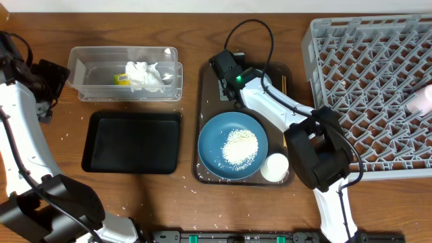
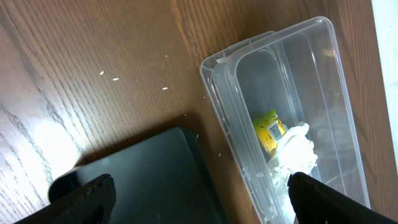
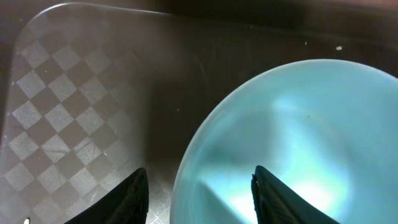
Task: Sort waste into correct bins and load items into the dishwasher rack
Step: 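Reach right gripper back and grasp the light-blue bowl, then carry the blue bowl to the rack and set it down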
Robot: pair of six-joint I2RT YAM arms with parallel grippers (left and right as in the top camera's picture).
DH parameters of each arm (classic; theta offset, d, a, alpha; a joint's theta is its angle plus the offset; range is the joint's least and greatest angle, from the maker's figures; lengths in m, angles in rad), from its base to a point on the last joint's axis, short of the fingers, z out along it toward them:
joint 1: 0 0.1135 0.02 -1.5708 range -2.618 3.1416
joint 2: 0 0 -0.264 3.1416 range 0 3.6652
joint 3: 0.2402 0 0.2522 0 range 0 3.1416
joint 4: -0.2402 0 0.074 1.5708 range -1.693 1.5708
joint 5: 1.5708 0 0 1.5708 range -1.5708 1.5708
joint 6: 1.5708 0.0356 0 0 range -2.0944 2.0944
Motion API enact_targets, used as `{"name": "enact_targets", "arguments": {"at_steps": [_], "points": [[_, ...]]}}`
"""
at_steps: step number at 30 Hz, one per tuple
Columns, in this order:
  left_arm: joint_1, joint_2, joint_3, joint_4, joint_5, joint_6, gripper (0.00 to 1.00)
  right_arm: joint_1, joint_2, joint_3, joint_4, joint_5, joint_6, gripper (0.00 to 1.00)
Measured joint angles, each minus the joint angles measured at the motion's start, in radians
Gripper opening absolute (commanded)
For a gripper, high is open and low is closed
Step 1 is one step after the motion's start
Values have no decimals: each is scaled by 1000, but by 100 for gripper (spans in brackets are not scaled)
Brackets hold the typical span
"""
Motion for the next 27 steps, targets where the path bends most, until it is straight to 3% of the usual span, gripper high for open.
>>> {"name": "enact_targets", "arguments": {"at_steps": [4,7,13,19,23,27], "points": [[0,0,0,0,0,0,91,1,0,1,-2,0,8,17],[0,0,0,0,0,0,91,1,0,8,-18,0,11,1],[0,0,0,0,0,0,91,-5,-37,49,-69,7,11,1],[0,0,0,0,0,0,91,-57,-191,114,-85,0,-27,1],[0,0,0,0,0,0,91,-182,-338,151,-84,-35,-73,1],[0,0,0,0,0,0,91,-396,-435,168,-65,-141,-122,1]]}}
